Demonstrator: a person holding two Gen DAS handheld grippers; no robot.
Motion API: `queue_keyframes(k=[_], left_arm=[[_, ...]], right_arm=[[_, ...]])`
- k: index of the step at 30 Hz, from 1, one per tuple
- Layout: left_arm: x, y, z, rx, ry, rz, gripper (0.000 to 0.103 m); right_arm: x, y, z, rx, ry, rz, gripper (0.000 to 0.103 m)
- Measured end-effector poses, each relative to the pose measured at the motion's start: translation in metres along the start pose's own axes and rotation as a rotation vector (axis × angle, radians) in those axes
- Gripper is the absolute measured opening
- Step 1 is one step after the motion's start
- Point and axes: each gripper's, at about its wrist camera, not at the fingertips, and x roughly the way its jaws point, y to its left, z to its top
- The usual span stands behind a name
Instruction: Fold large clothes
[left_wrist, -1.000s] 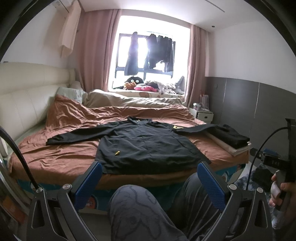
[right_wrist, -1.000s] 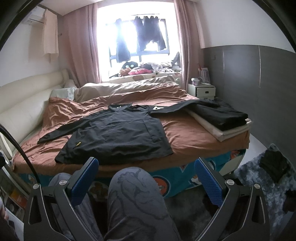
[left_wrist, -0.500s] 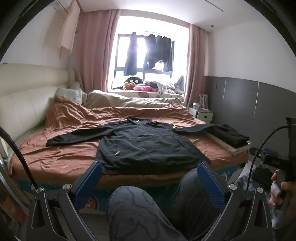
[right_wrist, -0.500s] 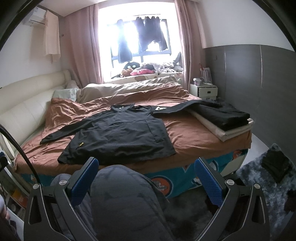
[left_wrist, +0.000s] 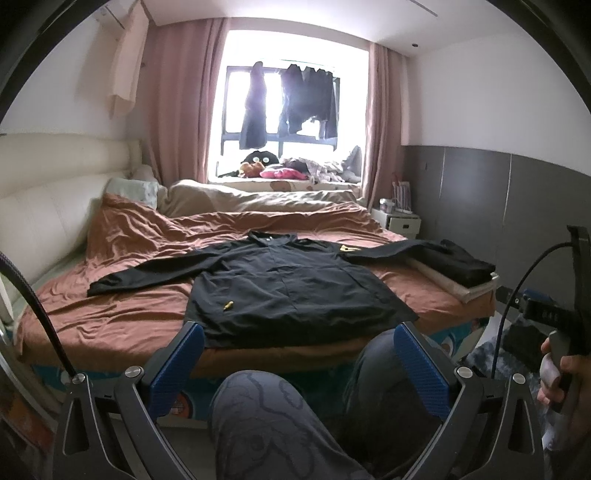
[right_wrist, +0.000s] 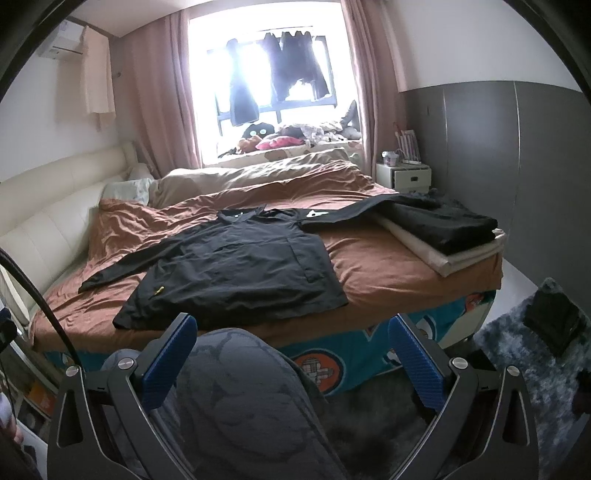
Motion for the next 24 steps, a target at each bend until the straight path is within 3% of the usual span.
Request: queue_keyframes(k=[13,24], left_arm=[[0.04,0.016,0.007,-0.027,0.044,0.005,0.103],[0.115,0.048,0.024,-0.082,0.096,0.042,0.103]], right_arm=[[0.044,-0.003,0.011,0.031,0.049,0.012,0.103],[0.131,0.005,0.047,0.04,0.113,0.041,0.103]])
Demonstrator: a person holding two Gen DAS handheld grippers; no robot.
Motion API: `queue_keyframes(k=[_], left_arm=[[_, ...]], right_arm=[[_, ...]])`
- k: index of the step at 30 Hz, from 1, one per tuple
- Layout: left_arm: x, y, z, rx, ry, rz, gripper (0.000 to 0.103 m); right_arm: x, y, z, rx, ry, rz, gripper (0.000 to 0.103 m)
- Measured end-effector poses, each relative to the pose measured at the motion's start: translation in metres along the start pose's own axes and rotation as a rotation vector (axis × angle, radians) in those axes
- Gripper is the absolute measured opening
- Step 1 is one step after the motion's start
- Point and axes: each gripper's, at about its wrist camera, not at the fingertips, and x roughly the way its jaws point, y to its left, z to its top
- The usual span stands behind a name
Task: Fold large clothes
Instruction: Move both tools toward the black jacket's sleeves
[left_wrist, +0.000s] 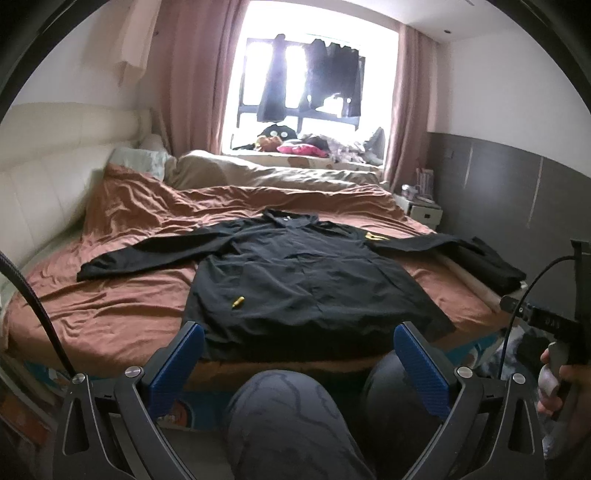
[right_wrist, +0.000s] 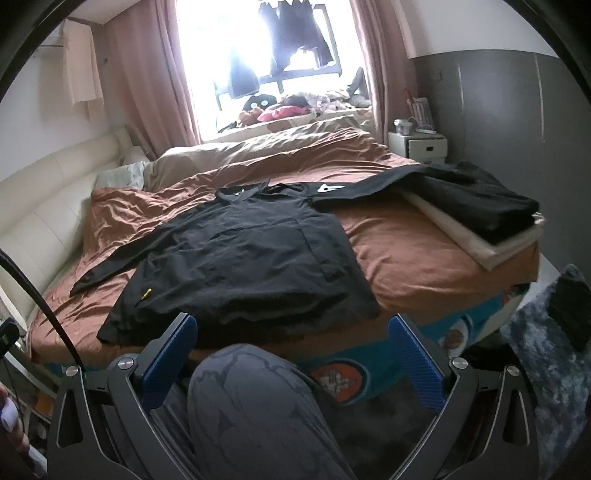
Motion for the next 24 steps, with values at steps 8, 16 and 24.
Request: queue_keyframes(k=[8,16,24], left_arm=[[0.056,0.025,0.021,-0.052,0.038,0.029,0.103],[0.104,0.058,0.032,-0.077,0.098,0.07,0.103],[0.149,0.103,0.042,-0.148,0.152,0.1,0.098]], right_arm=[[0.066,0.01,0.04,0.002,0.043,0.053,0.103],[0.121,0.027,0.068,-0.018,0.062,0.092,0.103],[0.172,0.038,0.096,-0.013,0.091,0.127,0.103]])
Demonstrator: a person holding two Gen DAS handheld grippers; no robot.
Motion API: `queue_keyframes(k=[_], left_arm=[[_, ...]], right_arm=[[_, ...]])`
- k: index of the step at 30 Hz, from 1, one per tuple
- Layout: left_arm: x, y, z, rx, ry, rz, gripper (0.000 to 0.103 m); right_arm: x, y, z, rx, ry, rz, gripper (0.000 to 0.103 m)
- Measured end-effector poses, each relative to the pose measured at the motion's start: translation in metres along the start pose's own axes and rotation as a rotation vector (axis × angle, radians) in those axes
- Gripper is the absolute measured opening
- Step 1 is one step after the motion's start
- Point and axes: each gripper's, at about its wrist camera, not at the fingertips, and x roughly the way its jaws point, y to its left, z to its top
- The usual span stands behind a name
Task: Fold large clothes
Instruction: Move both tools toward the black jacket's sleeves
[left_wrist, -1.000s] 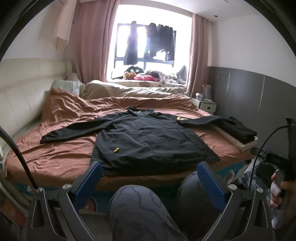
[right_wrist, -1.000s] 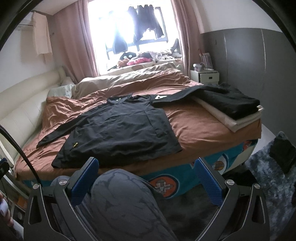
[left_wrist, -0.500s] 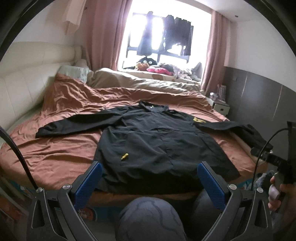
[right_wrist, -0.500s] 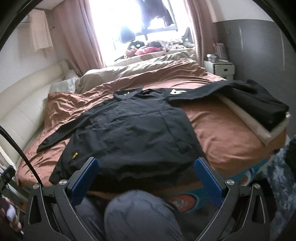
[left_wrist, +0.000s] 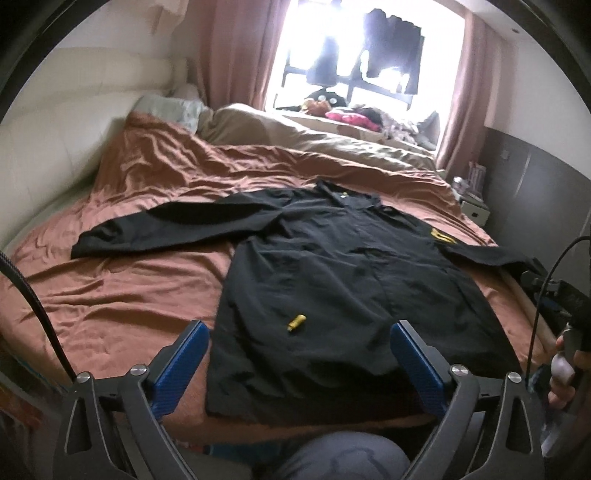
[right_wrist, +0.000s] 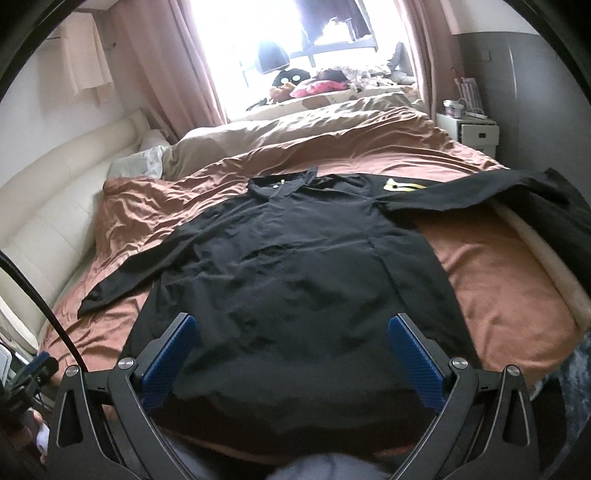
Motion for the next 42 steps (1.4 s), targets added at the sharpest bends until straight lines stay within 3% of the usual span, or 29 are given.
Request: queue_keyframes(k=[11,18,24,28,30,32,33,37,42], left_arm=[[0.054,0.063,0.038,-0.085,0.048,0.065,0.095],[0.076,0.125,0.061,-0.161,0.06,0.141,0.088],[0.088,0.182,0.077,-0.24,0.049,0.218,0.086],[0.1,0.215,0.084,-0.297,0.054,0.24,0.079],[0.107,0.233,0.087,-0.339,0.065,0.254,0.074],[0.113,0.248,0.089,-0.374,0.08,0.268,0.069],[0.119,0.257,0.09,-0.391,0.094,0.27,0.069],[0.136,0.281,0.095,-0.434,0.102,0.276,0.069],[0.173,0.314,0.093,-0.57,0.124,0.249,0.069]], right_arm=[[0.086,0.029,0.039,0.012,0.024,0.094,0.103],[0.151,0.047,0.062,0.052,0.039,0.185,0.099],[0.2,0.061,0.071,0.031,-0.047,0.221,0.099],[0.239,0.07,0.072,0.01,-0.037,0.248,0.099],[0.253,0.072,0.073,0.023,-0.019,0.222,0.094],[0.266,0.072,0.077,0.035,-0.006,0.22,0.072],[0.276,0.072,0.081,0.039,0.01,0.225,0.068],[0.309,0.076,0.094,0.075,0.067,0.239,0.061],[0.345,0.09,0.117,0.112,0.122,0.276,0.052]])
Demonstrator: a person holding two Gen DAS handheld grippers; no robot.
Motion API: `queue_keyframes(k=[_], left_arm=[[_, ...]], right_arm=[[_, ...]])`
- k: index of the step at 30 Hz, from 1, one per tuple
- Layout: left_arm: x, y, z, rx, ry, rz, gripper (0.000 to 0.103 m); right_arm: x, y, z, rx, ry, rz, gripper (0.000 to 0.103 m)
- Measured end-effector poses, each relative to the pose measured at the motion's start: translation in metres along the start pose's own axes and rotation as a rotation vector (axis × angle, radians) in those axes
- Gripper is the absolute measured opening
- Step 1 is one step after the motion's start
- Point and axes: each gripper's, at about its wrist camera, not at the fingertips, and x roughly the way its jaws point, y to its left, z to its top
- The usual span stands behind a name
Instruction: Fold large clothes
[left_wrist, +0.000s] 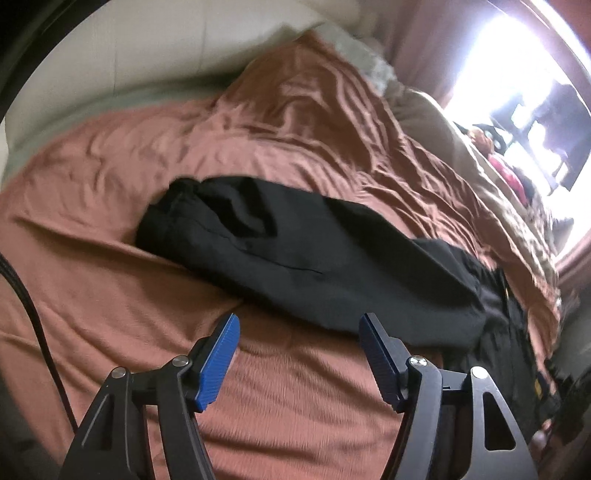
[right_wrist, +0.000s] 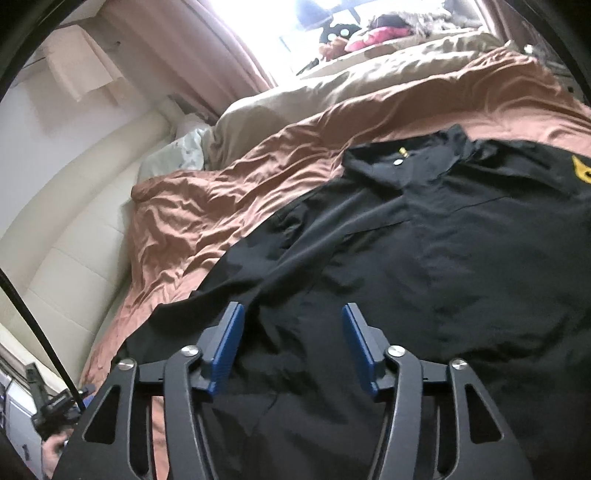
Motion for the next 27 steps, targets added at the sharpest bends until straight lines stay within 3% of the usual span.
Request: queue_keyframes(k=[4,8,9,11,12,14,16,22,23,27], left_arm=[[0.035,0.018,0.006,-0.134,0.055,-0.026,0.069],[0.065,0.023,0.008,-0.173,0.081,0.003,0.068],[0.071,0.023,0.009,-0.174,0.084,0.02,0.065],[0.073,0.024,0.011,-0.176,0.068,0.079,0.04],[0.072,0.026,0.013,-0.185,0.051,0.102,0.035],[0.07,0.029,0.016,-0.194,0.035,0.096,0.018],[0.067,0.031,0.019,-0.195,0.023,0.092,0.01],[0.052,0.025,0.026,-0.175,-0.023,0.057,0.004],[0.049,0.022,0.027,-0.166,-0.026,0.042,0.003],[0.03,0.004,0.038,-0.122,-0.062,-0.012,0.002]], right_arm=[[0.035,0.005,0.011,0.025,0.042,0.027,0.04],[0.068,0.001,0.019,0.071,0.074,0.066,0.038],[0.075,0.0,0.02,0.088,0.078,0.076,0.037],[0.092,-0.003,0.02,0.135,0.095,0.106,0.032],[0.1,-0.004,0.019,0.147,0.105,0.119,0.031],[0.121,-0.003,0.019,0.167,0.13,0.147,0.025],[0.143,0.0,0.019,0.173,0.151,0.173,0.022],[0.209,-0.007,0.021,0.221,0.221,0.124,0.015],[0.22,-0.01,0.02,0.229,0.245,0.109,0.008],[0.218,-0.009,0.031,0.229,0.253,0.104,0.007]])
